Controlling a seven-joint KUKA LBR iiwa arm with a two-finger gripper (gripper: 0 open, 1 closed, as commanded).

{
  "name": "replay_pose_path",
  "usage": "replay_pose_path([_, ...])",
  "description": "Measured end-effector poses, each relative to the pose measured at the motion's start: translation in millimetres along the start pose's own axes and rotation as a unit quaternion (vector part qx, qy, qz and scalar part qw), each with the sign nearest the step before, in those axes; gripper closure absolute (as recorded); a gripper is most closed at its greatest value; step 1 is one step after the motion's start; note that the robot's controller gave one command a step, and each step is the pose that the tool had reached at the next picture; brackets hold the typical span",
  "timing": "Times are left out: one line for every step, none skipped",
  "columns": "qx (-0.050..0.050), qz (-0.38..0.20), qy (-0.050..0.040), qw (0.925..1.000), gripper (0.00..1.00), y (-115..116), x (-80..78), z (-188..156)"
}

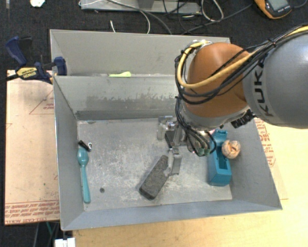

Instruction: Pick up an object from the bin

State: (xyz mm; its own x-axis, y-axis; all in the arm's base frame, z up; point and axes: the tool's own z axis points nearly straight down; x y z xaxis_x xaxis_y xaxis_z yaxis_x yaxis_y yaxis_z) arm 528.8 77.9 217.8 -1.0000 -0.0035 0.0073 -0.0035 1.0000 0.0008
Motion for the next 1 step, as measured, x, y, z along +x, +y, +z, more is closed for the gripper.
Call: replay_pose_path([0.000, 0.001, -0.0039, 1.0000, 0.00, -0.4, -1.6, -4.3])
